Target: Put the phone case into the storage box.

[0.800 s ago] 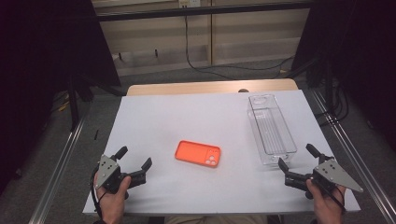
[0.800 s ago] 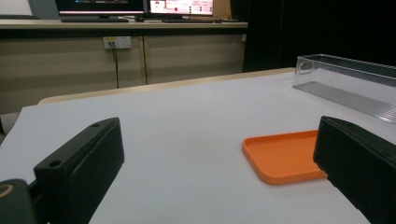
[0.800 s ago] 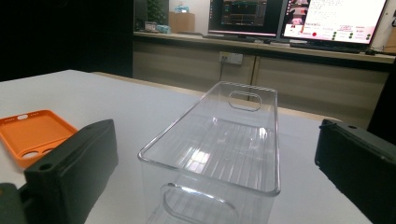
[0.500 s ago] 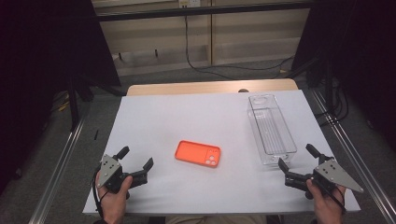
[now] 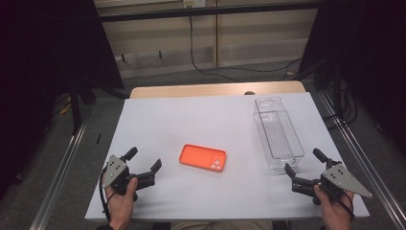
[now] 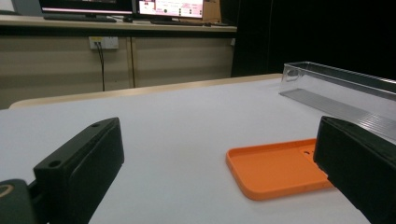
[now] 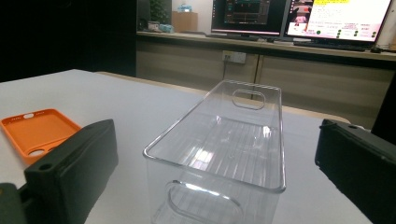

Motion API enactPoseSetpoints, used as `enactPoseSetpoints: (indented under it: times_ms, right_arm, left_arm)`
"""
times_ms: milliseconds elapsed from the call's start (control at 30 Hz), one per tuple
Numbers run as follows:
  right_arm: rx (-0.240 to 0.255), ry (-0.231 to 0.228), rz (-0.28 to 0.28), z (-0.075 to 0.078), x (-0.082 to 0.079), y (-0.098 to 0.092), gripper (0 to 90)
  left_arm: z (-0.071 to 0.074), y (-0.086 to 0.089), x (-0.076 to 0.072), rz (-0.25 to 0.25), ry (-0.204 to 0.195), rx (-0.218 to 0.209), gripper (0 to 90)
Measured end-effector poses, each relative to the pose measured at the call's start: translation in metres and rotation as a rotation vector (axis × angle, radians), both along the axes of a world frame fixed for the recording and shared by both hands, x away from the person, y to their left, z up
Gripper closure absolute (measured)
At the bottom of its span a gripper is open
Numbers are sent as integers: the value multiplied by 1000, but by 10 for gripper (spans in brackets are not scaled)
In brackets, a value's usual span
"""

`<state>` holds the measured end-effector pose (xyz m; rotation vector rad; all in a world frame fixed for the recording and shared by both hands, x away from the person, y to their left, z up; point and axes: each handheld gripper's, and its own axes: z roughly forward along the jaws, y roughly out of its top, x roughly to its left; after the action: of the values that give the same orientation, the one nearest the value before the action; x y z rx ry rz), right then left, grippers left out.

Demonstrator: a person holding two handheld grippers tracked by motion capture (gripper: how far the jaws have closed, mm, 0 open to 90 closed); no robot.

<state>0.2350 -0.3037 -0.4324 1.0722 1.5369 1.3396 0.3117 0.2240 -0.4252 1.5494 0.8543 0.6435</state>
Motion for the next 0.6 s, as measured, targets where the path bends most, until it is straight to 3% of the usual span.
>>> enactPoseSetpoints:
  times_ms: [233,600]
  right_arm:
    - [-1,-2,-1,1,0,0,0]
    - [-10,7,2,0,2,2,0]
  left_arm:
    - [-1,-7,2,-55,7,14,18]
    - [-1,-15,7,-61,17,25,19]
